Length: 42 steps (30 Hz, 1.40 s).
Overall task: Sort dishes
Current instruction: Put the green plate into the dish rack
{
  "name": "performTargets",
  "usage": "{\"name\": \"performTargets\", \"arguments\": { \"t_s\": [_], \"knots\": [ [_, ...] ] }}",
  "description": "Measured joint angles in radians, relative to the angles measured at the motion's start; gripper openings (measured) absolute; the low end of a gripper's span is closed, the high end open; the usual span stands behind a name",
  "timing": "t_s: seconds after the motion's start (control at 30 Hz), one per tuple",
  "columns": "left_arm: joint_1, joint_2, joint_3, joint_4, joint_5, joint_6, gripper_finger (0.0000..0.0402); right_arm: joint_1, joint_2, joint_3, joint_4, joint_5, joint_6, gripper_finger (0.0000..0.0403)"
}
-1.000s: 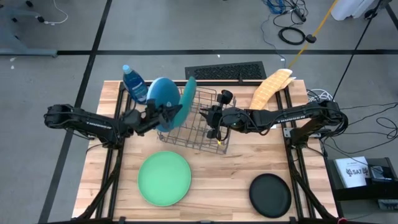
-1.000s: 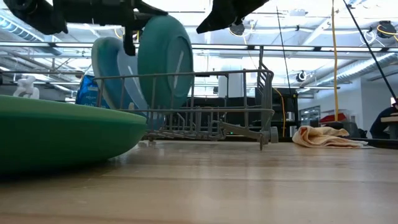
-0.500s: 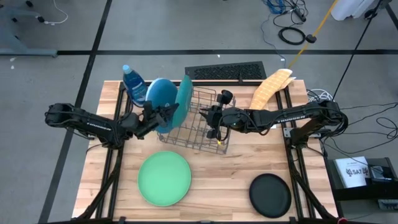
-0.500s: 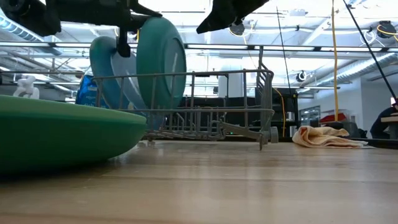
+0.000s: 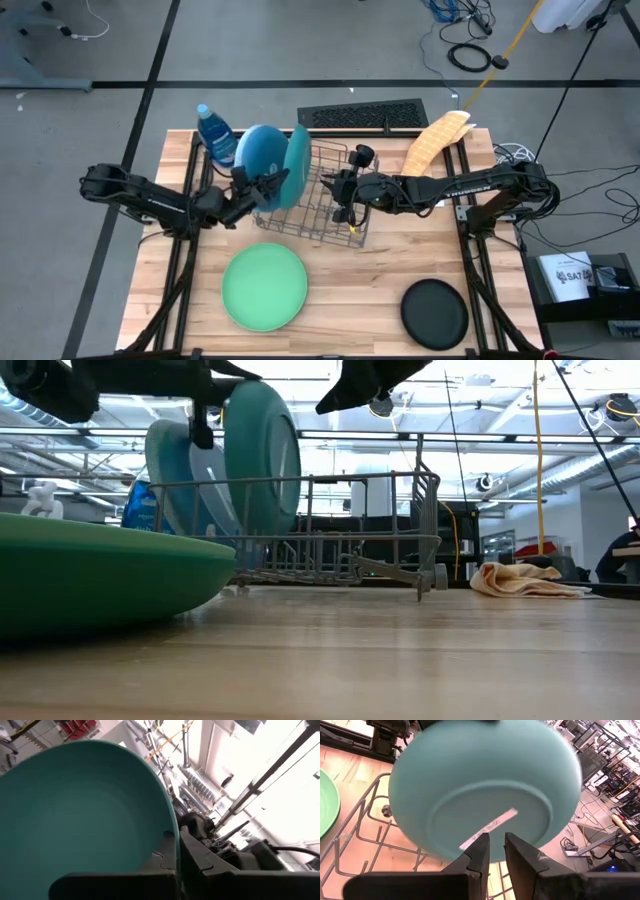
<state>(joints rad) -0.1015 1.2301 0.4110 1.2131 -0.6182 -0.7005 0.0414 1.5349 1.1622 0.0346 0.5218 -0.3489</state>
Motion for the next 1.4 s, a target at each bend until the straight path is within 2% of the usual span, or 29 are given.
{"name": "performTargets", "arguments": {
  "t_s": [0.2, 0.43, 0.53, 0.67, 0.77, 0.9, 1.0, 1.27, 1.4],
  "knots": [
    [0.000, 0.068, 0.000, 0.037, -0.038, 0.002, 0.0000, 0.000, 0.000, 0.000, 0.000, 0.000, -0.002, 0.0055],
    [0.000, 0.088, 0.000, 0.020, -0.045, 0.008, 0.0005, 0.000, 0.000, 0.000, 0.000, -0.004, -0.003, 0.0055],
    [0.000, 0.088, 0.000, 0.012, -0.044, 0.016, 0.0022, 0.000, 0.000, 0.000, 0.000, -0.013, 0.014, 0.0055],
    [-0.004, 0.088, 0.000, 0.004, -0.044, 0.025, 0.0053, -0.009, 0.001, 0.000, 0.000, -0.084, 0.042, 0.0055],
    [-0.007, 0.088, 0.000, 0.004, -0.042, 0.025, 0.0077, -0.010, 0.001, 0.000, 0.008, -0.080, 0.031, 0.0055],
    [-0.010, 0.088, 0.000, -0.004, -0.042, 0.026, 0.0106, -0.010, 0.002, -0.002, 0.177, -0.092, -0.050, 0.0055],
    [-0.010, 0.088, 0.000, -0.017, -0.041, 0.025, 0.0119, -0.040, 0.001, 0.000, 0.325, -0.160, -0.097, 0.0055],
    [-0.025, 0.088, 0.000, -0.020, -0.019, 0.026, 0.0123, -0.148, 0.001, 0.051, 0.280, -0.383, -0.032, 0.0063],
    [-0.030, 0.088, 0.000, -0.019, -0.013, 0.026, 0.0123, -0.159, 0.017, 0.081, 0.285, -0.422, -0.006, 0.0084]
  ]
}}
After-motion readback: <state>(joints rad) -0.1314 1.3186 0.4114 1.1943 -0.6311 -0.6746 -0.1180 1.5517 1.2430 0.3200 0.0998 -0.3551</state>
